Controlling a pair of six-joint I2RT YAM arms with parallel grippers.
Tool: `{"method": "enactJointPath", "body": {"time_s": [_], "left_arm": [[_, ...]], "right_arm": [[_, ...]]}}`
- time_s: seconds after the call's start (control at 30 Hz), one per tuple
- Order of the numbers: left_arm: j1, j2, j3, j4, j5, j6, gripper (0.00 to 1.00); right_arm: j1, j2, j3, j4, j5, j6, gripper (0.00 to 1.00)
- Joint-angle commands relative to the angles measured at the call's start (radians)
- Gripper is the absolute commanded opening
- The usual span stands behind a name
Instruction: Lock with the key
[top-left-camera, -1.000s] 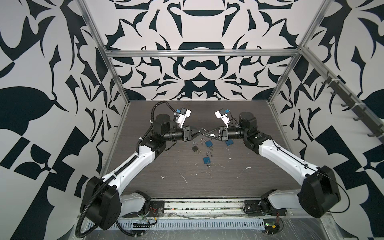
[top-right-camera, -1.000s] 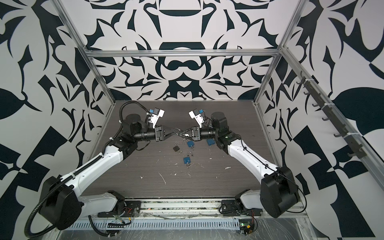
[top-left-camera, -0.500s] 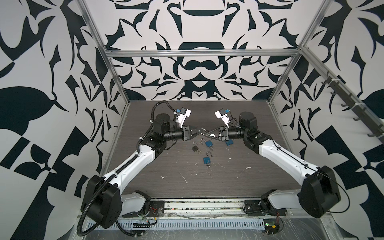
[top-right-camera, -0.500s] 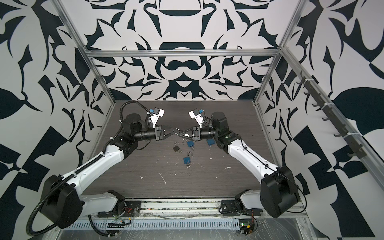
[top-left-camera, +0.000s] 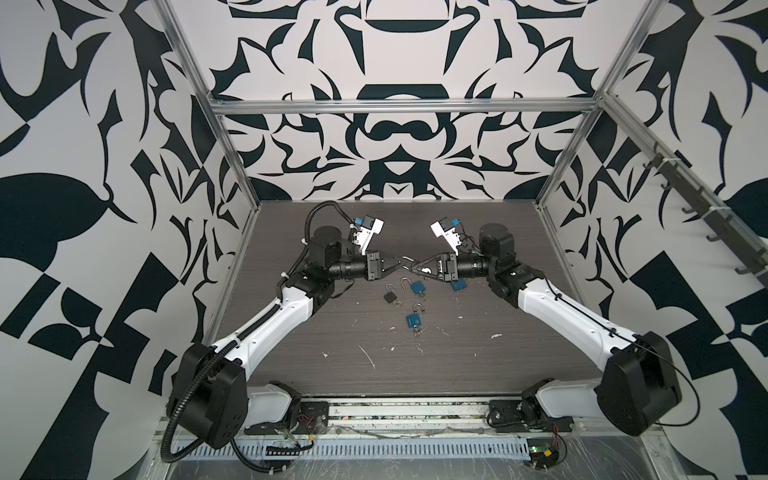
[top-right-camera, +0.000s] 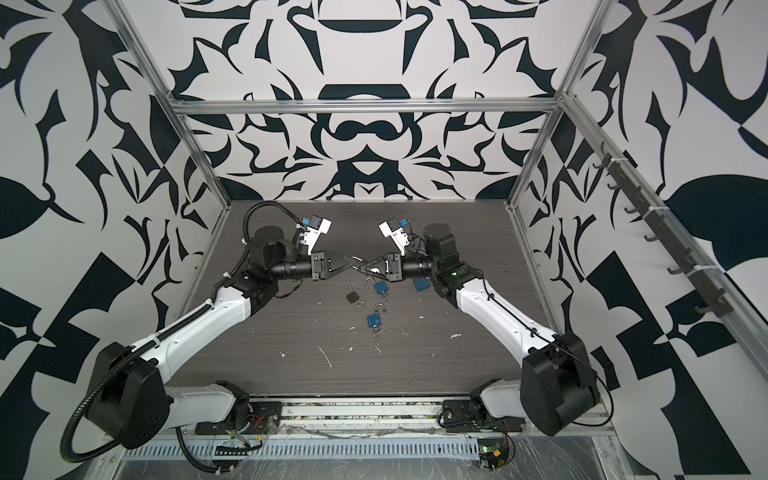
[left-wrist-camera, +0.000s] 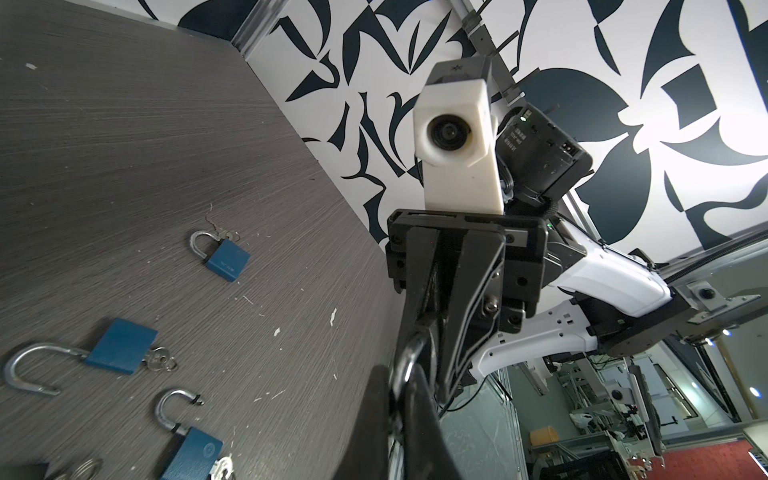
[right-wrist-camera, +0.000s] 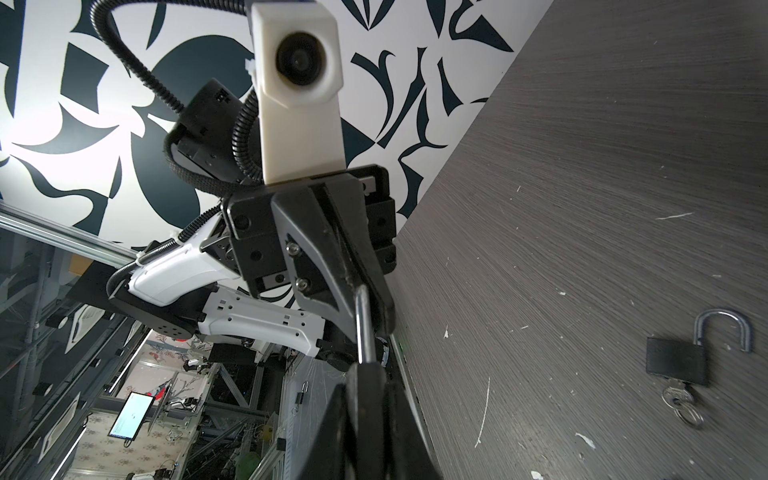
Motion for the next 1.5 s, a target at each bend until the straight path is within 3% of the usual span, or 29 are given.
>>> {"method": "enactJointPath", "body": {"time_s": [0.0, 0.57, 1.07, 1.47], "left_arm": [[-0.007, 0.012, 0.020, 0.044, 0.004, -0.022, 0.00], [-0.034, -0.008, 0.006, 0.001, -0.011, -0.067, 0.00], [-0.144, -0.001, -0.061, 0.031, -0.048, -0.093, 0.00], [-0.230, 0.017, -0.092, 0.081, -0.013, -0.105, 0.00]], "right_arm": [[0.027, -0.019, 0.044, 0.060, -0.001, 0.005, 0.00], [0.059, 0.002, 0.077, 0.039, 0.056, -0.022, 0.00], [0.062, 0.039, 0.094, 0.133, 0.096, 0.025, 0.00], [0.062, 0.067, 0.116, 0.164, 0.096, 0.028, 0.00]]}}
